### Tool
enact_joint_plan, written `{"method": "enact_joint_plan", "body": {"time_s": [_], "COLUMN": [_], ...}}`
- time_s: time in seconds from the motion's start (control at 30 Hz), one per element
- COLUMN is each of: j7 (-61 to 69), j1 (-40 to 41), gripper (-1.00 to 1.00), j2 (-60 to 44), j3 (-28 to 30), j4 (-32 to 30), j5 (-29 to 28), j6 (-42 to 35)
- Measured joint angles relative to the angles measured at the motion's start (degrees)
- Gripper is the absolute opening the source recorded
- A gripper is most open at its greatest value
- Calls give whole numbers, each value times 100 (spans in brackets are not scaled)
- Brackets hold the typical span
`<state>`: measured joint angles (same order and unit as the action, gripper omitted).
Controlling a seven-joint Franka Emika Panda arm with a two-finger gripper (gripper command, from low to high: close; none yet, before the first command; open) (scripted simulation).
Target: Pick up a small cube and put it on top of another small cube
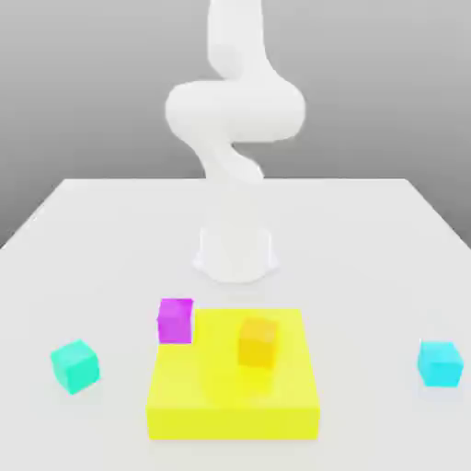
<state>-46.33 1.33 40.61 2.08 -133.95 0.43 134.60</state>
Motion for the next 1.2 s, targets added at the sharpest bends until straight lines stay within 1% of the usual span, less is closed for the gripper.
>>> {"method": "enact_joint_plan", "body": {"time_s": [0.53, 0.7, 0.73, 0.8, 0.93, 0.97, 1.17, 1.2], "j7": [-208, -244, -246, -73, 407, 478, 496, 456], "j1": [914, 1420, 1482, 1613, 2138, 2249, 2312, 2262], "gripper": [0, 0, 0, 0, 0, -100, -100, -100], "j2": [-3356, -4398, -4606, -5026, -5861, -5996, -6063, -5994], "j3": [1319, 1587, 1615, 1482, 829, 698, 627, 689], "j4": [-1393, -1822, -1895, -1893, -1740, -1712, -1698, -1713], "j5": [423, 593, 630, 888, 1532, 1625, 1652, 1598], "j6": [1811, 2370, 2486, 2778, 3419, 3526, 3579, 3524]}}
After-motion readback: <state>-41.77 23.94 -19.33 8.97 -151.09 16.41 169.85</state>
